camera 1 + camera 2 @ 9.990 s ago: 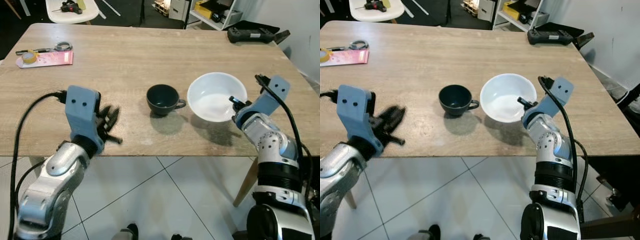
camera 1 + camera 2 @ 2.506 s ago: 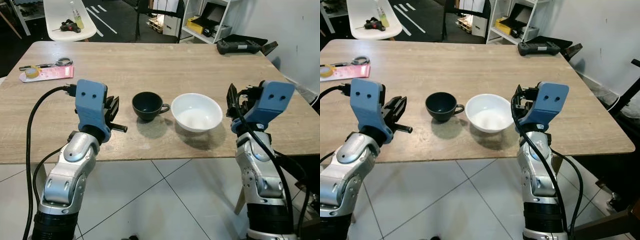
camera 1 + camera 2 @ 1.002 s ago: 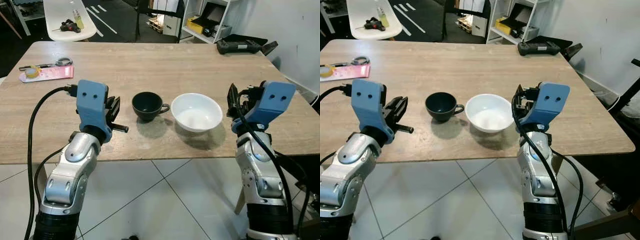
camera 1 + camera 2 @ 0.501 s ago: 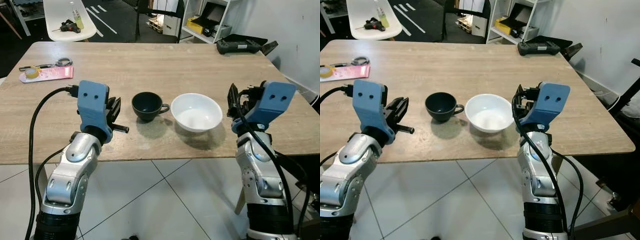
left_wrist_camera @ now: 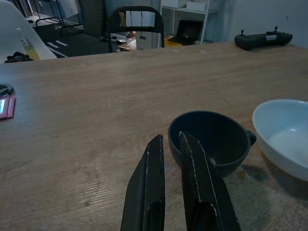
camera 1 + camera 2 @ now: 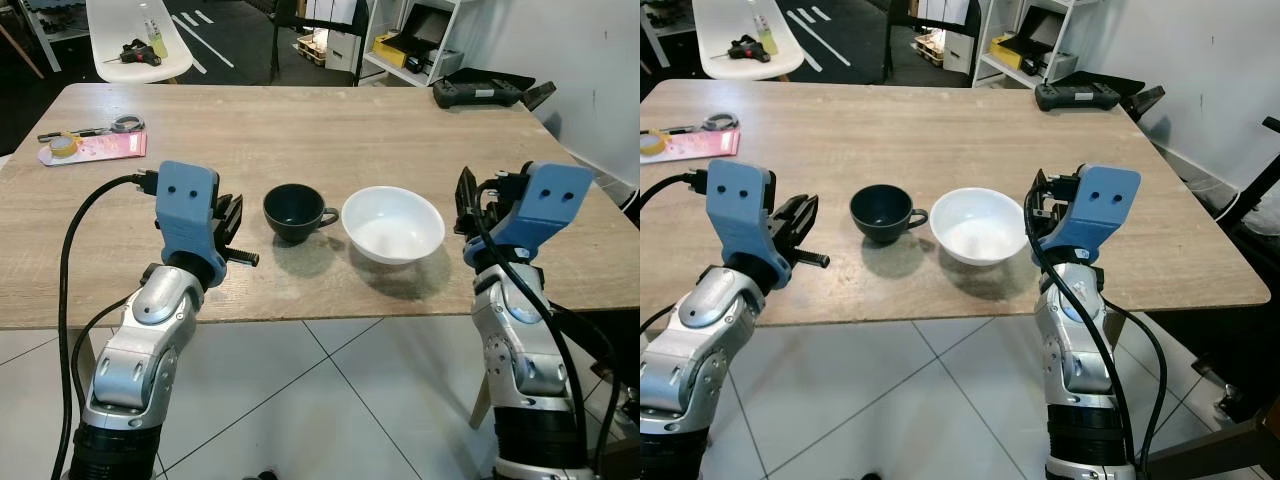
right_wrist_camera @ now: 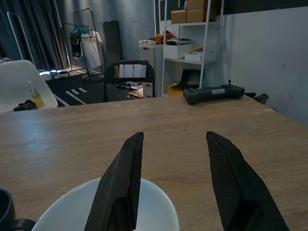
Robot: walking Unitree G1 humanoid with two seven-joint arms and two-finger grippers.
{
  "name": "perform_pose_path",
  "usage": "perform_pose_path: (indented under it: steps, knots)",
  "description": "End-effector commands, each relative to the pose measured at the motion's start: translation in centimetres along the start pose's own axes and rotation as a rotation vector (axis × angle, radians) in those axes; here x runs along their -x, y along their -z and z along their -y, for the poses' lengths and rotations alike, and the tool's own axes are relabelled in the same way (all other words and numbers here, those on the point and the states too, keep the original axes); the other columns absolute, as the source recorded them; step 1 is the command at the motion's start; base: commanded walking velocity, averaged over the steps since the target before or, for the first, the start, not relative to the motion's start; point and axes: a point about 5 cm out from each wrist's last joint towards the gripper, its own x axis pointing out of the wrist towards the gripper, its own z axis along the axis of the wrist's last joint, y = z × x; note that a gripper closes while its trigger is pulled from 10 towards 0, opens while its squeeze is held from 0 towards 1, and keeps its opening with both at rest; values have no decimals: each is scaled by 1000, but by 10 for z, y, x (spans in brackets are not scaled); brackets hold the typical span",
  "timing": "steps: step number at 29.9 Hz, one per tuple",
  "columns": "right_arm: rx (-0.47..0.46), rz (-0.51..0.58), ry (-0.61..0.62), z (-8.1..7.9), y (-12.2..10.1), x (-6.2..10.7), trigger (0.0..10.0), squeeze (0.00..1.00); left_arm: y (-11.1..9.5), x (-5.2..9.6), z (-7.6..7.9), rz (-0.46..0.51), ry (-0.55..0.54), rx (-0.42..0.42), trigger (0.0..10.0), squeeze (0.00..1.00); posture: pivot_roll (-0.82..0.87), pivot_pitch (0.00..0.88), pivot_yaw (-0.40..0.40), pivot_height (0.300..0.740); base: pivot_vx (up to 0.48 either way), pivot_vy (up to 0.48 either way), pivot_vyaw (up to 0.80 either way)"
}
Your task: Setting the table
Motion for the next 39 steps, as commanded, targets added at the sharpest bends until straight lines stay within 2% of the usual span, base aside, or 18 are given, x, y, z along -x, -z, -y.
perform_pose_path:
  steps: [1,17,39]
  knots:
    - [10,-14,19,5,4,2,10000,0,6,0,0,-19,-3,1,10000,0,39,68,57,740,0,0,0]
    - [6,-7,12,3,3,0,10000,0,5,0,1,-15,-1,0,10000,0,42,58,56,740,0,0,0]
    - [4,-4,13,2,3,-1,10000,0,4,0,0,-11,-4,0,10000,0,45,57,57,740,-415,0,0]
